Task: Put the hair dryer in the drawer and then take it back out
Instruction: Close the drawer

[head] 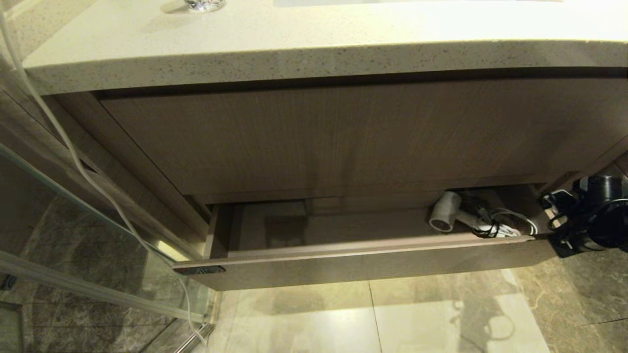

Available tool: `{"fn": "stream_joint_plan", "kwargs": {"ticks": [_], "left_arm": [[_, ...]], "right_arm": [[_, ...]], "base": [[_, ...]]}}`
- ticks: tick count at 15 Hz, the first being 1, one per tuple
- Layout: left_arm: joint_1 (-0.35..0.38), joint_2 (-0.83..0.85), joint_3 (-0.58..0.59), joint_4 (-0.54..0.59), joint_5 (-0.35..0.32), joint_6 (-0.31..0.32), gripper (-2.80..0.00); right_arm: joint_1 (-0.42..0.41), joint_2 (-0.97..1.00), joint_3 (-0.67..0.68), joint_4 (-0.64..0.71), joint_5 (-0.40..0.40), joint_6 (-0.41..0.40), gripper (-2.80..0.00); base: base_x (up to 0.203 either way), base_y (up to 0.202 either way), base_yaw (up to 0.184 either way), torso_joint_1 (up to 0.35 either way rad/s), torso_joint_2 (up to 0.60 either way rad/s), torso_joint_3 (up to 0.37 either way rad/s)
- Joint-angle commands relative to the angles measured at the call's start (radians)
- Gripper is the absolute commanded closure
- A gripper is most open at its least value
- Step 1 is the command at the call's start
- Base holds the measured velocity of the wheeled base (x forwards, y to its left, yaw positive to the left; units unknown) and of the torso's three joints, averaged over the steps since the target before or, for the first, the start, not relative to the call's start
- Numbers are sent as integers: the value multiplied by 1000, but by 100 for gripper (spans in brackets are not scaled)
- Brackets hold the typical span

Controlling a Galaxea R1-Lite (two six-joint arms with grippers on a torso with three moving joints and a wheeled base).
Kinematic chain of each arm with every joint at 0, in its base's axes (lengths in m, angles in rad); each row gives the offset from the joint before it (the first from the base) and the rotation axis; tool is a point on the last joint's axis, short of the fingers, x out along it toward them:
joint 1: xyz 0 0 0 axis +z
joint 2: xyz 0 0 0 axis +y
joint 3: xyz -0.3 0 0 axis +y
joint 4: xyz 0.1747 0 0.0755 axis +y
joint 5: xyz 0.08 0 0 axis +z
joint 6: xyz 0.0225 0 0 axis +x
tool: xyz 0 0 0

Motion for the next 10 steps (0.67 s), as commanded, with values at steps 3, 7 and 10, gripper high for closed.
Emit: {"fn": "stream_joint_plan", "kwargs": {"ticks": [3,7,10], "left_arm": [[0,0,0,-1,1,0,0],[0,0,0,-1,1,0,0],[0,0,0,-1,2,0,0]], "right_arm": [[25,-3,-33,-108,59,-14,0],[44,-3,-59,-146,81,-17,0],[71,-23,-85,-180,129,-71,0]], "base": [[0,0,0,0,0,0],[0,0,0,0,0,0],[0,0,0,0,0,0]]}}
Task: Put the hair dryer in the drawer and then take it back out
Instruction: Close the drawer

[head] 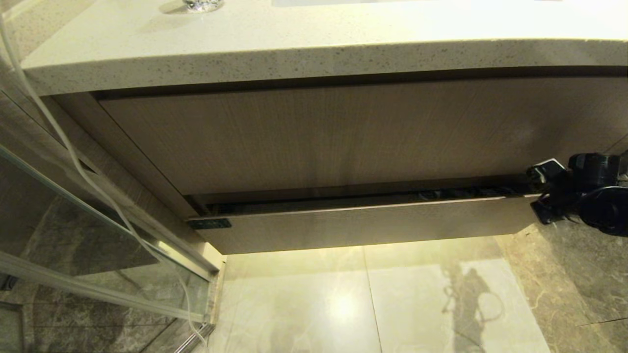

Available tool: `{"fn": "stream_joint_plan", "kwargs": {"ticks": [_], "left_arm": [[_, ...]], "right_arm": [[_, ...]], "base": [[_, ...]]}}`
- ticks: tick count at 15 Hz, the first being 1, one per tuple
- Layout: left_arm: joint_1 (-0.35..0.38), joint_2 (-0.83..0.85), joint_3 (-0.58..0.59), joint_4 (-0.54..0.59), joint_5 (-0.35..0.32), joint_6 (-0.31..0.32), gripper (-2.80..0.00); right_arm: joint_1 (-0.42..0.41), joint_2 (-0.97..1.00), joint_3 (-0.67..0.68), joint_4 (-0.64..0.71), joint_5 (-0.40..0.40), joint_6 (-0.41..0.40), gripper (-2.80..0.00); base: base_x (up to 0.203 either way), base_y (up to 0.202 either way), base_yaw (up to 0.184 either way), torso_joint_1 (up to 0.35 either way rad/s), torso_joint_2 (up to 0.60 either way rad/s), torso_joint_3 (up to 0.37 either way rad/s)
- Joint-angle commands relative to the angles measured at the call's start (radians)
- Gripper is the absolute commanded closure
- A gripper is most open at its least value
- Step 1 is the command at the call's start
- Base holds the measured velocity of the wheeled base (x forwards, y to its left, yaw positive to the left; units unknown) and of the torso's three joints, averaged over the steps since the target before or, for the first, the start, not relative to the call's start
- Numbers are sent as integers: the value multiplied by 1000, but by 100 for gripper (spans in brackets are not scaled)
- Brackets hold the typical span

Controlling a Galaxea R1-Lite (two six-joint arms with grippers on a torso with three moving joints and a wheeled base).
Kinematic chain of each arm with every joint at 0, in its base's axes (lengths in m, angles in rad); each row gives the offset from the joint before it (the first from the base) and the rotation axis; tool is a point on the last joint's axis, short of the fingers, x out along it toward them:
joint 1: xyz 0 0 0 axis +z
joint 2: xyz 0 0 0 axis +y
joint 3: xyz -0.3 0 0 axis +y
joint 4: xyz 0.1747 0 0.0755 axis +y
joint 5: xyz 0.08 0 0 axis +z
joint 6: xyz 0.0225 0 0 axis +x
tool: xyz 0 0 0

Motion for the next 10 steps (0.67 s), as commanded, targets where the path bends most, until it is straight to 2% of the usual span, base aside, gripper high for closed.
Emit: {"fn": "stream_joint_plan", "kwargs": {"ticks": [1,4,6,8,10], "left_arm": [[0,0,0,0,0,0,0],[0,0,0,0,0,0,0],[0,0,0,0,0,0,0],[0,0,0,0,0,0,0],[0,0,0,0,0,0,0]], "right_arm": [[7,-30,1,7,43,-45,0],[9,-50,23,6,77,-103,0],[9,-49,23,5,77,-105,0],[8,1,19,-19,90,-170,0],[7,27,11,-30,101,-189,0]], "base": [[0,0,0,0,0,0],[0,0,0,0,0,0],[0,0,0,0,0,0],[0,0,0,0,0,0],[0,0,0,0,0,0]]}}
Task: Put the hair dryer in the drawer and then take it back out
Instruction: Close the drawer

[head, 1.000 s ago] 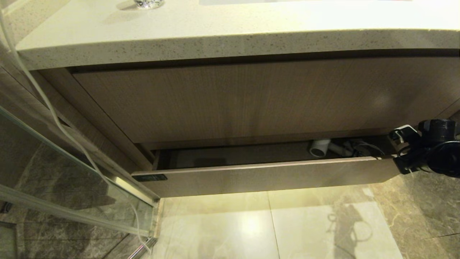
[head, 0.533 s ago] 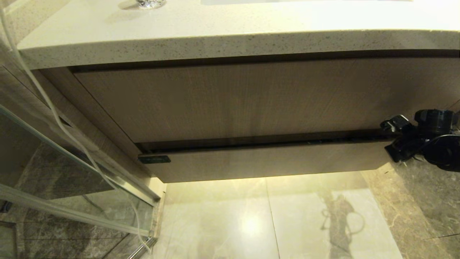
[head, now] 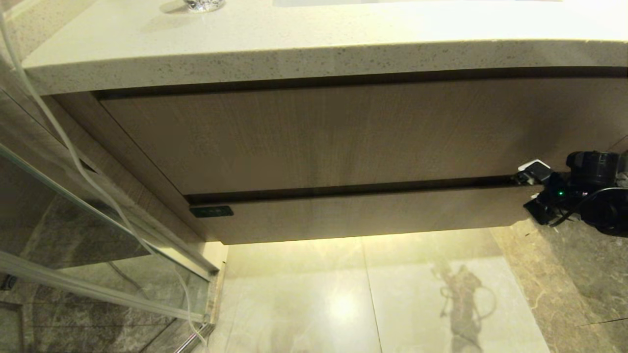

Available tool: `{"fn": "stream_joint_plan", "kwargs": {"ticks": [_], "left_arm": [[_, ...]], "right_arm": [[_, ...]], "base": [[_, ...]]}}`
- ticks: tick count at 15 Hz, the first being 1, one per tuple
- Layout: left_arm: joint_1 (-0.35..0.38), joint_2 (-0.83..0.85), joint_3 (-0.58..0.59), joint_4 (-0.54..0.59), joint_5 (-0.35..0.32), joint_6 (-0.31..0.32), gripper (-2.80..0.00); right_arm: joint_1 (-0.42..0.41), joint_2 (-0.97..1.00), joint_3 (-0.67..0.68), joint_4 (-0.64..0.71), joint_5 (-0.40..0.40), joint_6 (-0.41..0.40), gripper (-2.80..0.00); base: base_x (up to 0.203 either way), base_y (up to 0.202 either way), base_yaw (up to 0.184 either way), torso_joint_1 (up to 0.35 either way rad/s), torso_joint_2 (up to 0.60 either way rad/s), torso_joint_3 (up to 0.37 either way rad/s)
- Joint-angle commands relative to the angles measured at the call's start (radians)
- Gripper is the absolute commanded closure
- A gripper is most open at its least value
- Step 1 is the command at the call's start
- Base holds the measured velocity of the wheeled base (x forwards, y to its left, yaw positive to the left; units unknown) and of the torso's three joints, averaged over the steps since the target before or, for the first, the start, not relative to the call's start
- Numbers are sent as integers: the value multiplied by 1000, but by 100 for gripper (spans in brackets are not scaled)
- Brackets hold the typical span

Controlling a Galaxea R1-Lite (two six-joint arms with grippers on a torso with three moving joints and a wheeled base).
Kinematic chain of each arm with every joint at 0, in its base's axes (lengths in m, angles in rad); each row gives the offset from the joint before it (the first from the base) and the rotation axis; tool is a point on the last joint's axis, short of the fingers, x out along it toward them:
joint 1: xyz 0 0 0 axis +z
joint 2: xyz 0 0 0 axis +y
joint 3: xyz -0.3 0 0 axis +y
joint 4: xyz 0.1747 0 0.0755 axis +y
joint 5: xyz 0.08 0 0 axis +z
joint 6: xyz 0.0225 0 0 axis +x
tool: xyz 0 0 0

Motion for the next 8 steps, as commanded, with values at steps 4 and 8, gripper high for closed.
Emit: {"fn": "stream_joint_plan", "kwargs": {"ticks": [4,8], "left_arm": [[0,0,0,0,0,0,0],[0,0,0,0,0,0,0]], "right_arm": [[-1,119,-24,-132,1,-21,0],[-2,204,-91,-247,1,-30,0]], "base": [[0,0,0,0,0,0],[0,0,0,0,0,0]]}}
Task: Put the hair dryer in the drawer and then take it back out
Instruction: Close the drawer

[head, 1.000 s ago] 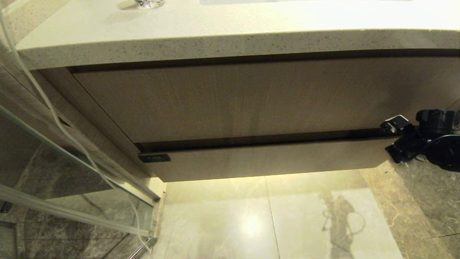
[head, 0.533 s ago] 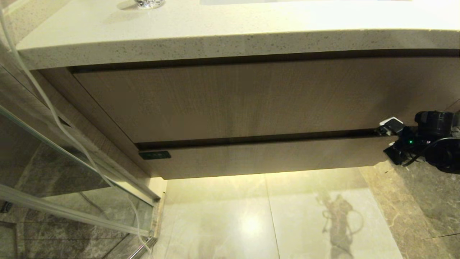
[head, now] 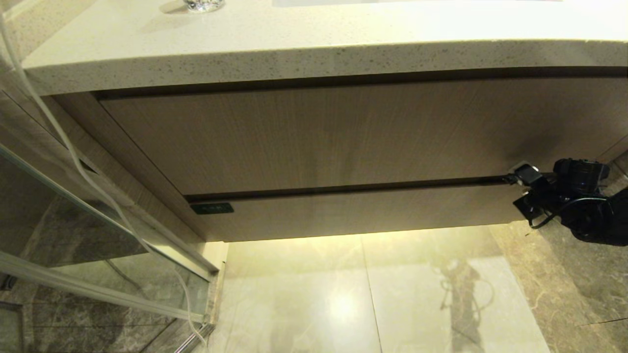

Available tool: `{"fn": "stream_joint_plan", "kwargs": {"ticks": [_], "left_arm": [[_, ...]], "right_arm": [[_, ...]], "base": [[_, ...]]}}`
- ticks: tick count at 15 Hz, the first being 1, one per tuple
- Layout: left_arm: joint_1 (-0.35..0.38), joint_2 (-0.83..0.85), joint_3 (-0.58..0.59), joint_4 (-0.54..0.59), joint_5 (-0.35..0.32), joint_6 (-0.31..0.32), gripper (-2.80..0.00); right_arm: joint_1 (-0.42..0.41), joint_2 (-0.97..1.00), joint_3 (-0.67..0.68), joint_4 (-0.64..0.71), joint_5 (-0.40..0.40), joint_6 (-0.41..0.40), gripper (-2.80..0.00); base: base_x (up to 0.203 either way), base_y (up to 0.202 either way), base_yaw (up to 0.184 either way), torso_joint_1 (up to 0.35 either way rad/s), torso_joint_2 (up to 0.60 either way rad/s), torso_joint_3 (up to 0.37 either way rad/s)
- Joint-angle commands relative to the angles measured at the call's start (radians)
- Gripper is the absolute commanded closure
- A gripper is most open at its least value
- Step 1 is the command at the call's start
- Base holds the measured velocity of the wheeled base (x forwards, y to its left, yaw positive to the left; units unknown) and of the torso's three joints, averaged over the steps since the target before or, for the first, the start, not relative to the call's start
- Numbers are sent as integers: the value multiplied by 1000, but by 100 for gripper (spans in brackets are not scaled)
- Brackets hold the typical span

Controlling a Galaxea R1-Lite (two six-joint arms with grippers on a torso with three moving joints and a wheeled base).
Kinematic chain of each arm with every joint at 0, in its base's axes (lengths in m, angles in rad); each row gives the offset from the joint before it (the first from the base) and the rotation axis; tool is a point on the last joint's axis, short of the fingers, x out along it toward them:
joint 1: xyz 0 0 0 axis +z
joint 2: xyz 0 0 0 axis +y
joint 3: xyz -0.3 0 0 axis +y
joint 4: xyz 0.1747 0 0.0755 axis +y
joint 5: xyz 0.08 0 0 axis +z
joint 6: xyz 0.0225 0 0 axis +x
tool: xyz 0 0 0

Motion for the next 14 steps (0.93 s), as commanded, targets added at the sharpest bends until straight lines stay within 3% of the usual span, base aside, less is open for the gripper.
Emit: {"fn": "stream_joint_plan", "kwargs": {"ticks": [1,10,14], "left_arm": [[0,0,0,0,0,0,0],[0,0,0,0,0,0,0],[0,0,0,0,2,0,0]], "right_arm": [[-2,62,-21,-59,0,-4,0],[0,92,-45,-128,-2,6,0],[-1,-7,-16,-10,-3,6,0]], "base": [[0,0,0,0,0,0],[0,0,0,0,0,0],[0,0,0,0,0,0]]}}
